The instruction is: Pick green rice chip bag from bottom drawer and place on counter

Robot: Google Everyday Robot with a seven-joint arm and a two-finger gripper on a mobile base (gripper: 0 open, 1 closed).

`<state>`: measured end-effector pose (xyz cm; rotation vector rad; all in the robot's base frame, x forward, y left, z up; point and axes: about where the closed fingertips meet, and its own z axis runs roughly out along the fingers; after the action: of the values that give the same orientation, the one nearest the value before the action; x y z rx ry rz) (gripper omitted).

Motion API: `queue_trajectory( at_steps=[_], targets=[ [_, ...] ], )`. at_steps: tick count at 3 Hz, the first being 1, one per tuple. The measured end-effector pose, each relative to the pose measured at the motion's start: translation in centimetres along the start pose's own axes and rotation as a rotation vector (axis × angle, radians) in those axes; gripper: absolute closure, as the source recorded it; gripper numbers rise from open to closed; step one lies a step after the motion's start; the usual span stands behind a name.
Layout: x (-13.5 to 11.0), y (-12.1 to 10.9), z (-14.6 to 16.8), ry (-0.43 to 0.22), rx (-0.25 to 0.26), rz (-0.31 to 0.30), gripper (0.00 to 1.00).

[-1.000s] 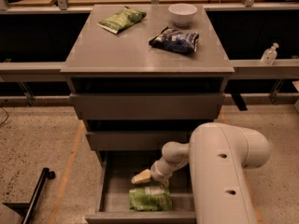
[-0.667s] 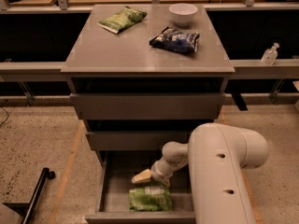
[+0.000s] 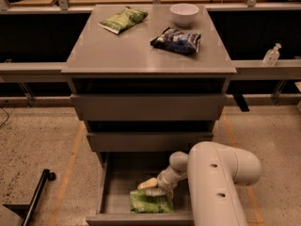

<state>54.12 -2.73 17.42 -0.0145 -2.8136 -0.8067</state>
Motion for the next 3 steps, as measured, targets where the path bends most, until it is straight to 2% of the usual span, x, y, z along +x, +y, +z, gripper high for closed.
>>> queue_trajectory(
  at_steps=[1,2,3],
  targets=[
    [-0.5,-2.2,2.6,0.022,-0.033,0.052,0.00],
    [-0.5,-3.0,3.9,0.036,-0.053,0.079,0.15],
    [-0.3,-2.7,3.4,0.036,-0.053,0.079,0.39]
  ],
)
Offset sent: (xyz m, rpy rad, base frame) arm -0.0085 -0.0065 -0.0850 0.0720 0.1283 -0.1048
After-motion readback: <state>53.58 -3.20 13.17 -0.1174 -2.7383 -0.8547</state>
